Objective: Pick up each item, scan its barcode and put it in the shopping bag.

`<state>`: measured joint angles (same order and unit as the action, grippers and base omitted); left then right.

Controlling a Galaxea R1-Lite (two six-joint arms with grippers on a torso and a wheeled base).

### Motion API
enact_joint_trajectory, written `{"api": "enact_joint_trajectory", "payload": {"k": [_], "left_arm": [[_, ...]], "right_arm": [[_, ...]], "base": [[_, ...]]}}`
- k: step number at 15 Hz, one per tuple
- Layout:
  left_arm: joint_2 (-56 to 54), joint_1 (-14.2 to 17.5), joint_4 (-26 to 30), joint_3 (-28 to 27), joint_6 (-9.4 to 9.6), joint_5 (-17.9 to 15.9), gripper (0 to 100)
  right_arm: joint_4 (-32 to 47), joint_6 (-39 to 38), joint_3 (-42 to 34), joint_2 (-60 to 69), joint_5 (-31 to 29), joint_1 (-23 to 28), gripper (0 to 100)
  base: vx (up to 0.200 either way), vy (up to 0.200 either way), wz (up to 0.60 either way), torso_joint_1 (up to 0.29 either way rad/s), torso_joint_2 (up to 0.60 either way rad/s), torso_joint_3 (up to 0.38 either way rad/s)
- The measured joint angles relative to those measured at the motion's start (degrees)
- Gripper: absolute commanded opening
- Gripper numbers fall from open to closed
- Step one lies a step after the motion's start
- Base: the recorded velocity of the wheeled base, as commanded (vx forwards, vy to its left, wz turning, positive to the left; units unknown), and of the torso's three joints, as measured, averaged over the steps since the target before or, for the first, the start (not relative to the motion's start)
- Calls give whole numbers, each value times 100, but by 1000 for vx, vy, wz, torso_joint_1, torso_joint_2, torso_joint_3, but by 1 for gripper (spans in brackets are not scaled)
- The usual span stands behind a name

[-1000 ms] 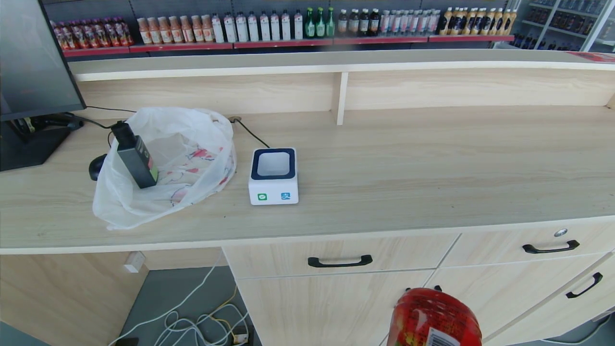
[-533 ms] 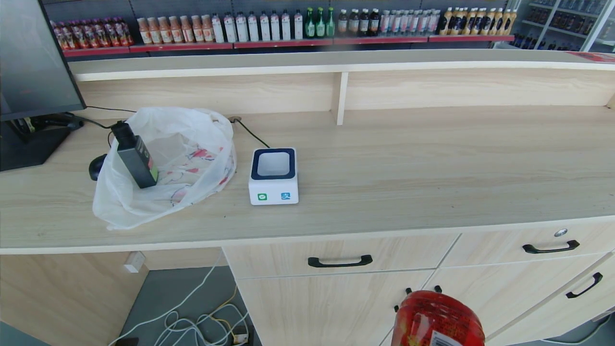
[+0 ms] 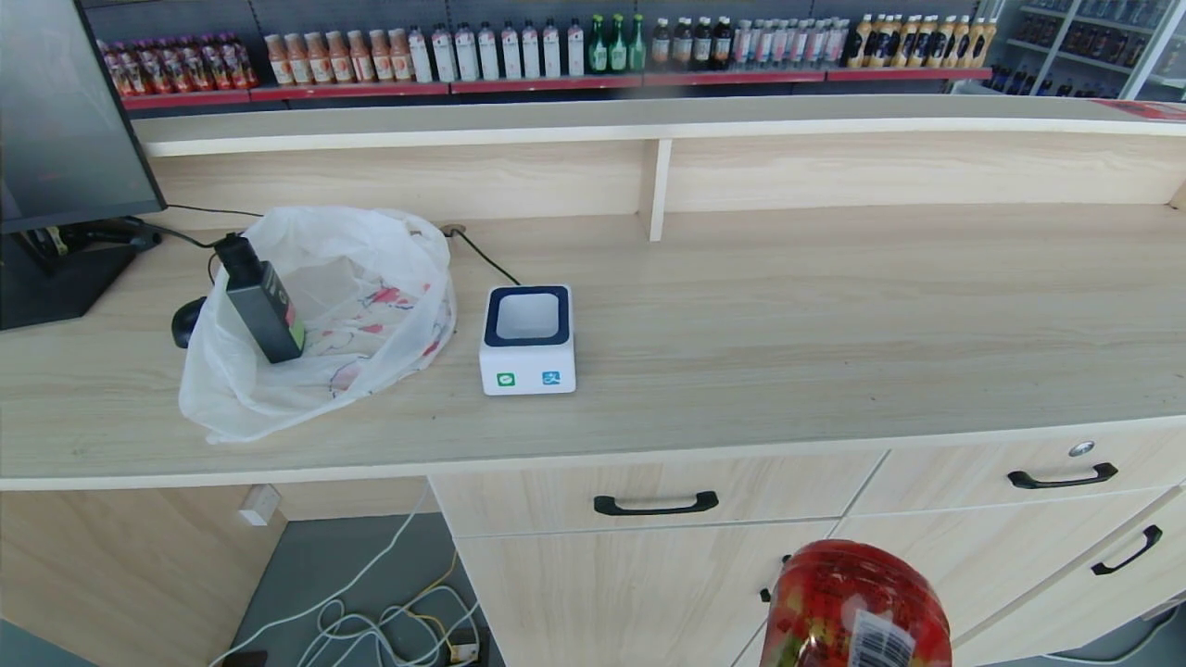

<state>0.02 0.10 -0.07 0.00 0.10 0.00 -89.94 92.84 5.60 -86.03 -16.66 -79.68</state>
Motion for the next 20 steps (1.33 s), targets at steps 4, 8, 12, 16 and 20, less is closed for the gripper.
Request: {"api": "enact_joint_trajectory", "payload": {"k": [4, 8, 12, 16, 20], "left_arm": [[0, 0, 0, 0, 0, 0, 100], [0, 0, 0, 0, 0, 0, 100], [0, 0, 0, 0, 0, 0, 100], [0, 0, 0, 0, 0, 0, 100], [0, 0, 0, 0, 0, 0, 100]], "right_arm": [[2, -2097, -149, 161, -5, 165, 0], [0, -3033, -243, 251, -13, 328, 0], [0, -3635, -177, 339, -20, 746, 0], [0, -4437, -262, 400, -6, 785, 0], [2, -5998, -351, 362, -20, 1179, 0]], "base": [[0, 0, 0, 0, 0, 0], [0, 0, 0, 0, 0, 0], [0, 0, 0, 0, 0, 0], [0, 0, 0, 0, 0, 0], [0, 0, 0, 0, 0, 0]]}}
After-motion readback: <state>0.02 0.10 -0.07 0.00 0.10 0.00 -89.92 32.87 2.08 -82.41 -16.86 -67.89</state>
